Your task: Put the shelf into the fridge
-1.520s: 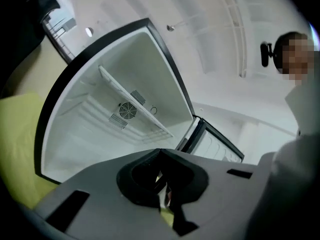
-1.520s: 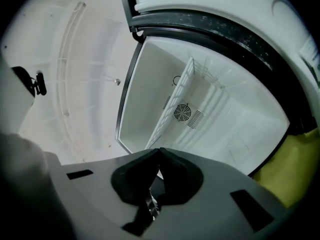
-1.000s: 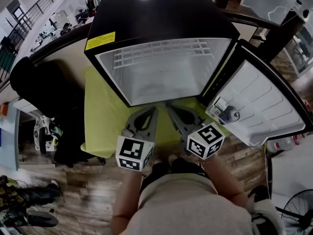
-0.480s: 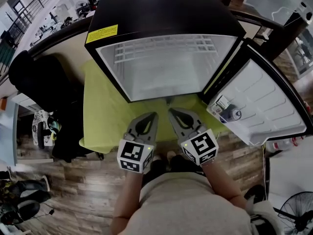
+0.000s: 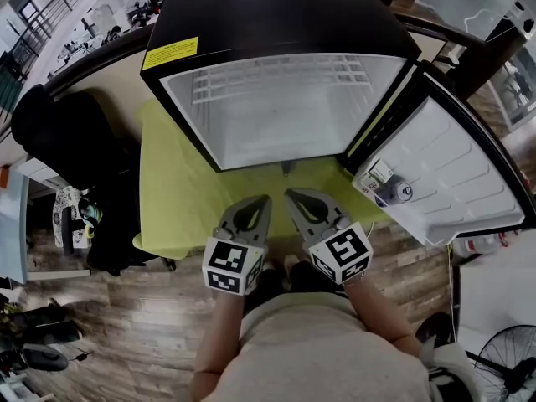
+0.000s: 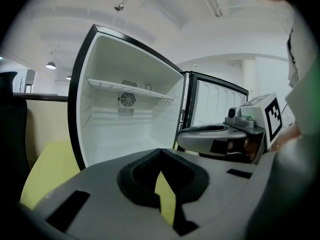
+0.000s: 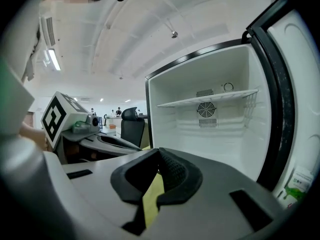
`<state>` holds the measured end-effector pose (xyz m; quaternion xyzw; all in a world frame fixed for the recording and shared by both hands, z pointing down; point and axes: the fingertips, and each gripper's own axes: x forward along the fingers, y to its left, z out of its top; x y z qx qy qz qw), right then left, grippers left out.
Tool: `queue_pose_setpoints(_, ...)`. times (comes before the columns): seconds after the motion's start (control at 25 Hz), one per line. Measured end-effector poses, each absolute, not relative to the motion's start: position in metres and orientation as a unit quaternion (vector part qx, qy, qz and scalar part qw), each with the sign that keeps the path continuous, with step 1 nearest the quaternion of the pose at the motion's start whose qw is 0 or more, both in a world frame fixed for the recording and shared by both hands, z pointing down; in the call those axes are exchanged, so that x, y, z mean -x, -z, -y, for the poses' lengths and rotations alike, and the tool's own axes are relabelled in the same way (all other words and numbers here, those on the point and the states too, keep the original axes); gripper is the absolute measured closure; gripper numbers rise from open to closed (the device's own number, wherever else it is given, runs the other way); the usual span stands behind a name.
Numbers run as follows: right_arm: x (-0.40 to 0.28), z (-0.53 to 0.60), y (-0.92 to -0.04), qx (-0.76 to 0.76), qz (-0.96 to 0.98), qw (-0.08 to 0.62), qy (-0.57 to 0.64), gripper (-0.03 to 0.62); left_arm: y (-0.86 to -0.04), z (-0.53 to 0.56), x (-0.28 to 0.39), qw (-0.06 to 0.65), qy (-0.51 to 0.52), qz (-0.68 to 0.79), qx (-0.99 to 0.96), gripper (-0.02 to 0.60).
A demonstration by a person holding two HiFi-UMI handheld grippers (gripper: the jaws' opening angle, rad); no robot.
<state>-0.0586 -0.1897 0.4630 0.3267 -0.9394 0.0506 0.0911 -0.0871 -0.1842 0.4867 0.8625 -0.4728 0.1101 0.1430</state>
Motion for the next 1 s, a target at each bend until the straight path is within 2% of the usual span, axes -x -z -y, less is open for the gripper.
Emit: queue_pose_setpoints(1.0,0.0639,0.1869,-0.4662,-0.312,0.943,0.102,-0.052,0.585,-0.4901,0.1831,0.0858,0.148,-0.117,0.463,-0.866,0.569)
